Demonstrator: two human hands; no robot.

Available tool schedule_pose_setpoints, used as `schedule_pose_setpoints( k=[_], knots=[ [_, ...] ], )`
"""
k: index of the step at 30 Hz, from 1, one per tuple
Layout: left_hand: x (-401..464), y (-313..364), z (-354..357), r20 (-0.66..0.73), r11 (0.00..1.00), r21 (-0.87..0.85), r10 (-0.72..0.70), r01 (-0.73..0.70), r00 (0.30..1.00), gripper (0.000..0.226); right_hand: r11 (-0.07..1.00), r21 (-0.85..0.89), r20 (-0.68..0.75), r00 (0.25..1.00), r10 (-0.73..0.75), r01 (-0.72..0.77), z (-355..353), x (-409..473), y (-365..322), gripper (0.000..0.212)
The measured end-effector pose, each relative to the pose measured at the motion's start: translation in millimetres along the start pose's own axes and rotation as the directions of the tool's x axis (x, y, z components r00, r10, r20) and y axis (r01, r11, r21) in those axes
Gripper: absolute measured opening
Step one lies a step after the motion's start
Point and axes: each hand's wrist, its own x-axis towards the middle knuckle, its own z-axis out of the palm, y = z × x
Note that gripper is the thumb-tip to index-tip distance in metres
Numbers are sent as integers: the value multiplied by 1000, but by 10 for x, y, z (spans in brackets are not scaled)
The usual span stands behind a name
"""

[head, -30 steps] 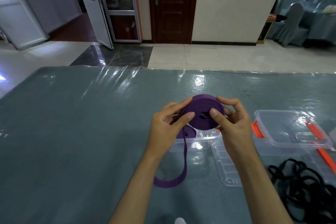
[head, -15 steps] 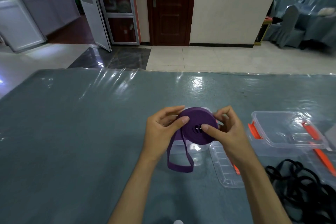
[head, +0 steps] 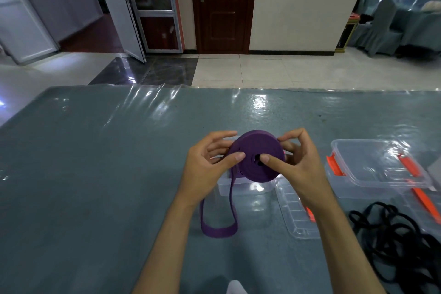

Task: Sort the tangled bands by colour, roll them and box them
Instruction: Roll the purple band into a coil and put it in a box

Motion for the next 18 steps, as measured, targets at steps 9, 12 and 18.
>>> schedule_pose_setpoints(
  k=[9, 12, 18],
  knots=[
    [5, 34, 32, 107, 999, -46, 8, -3, 994, 39, 999, 10, -123, 991, -51, 52, 86, -29, 41, 50],
    [-7, 57, 9, -12, 1000, 7, 22, -22, 1000, 32, 999, -45, -13, 1000, 20, -20, 30, -16, 41, 54],
    [-4, -22, 52, 59, 993, -109, -39, 46, 998, 33, 1000, -16, -18, 1000, -20, 19, -1, -42, 2, 49]
  ],
)
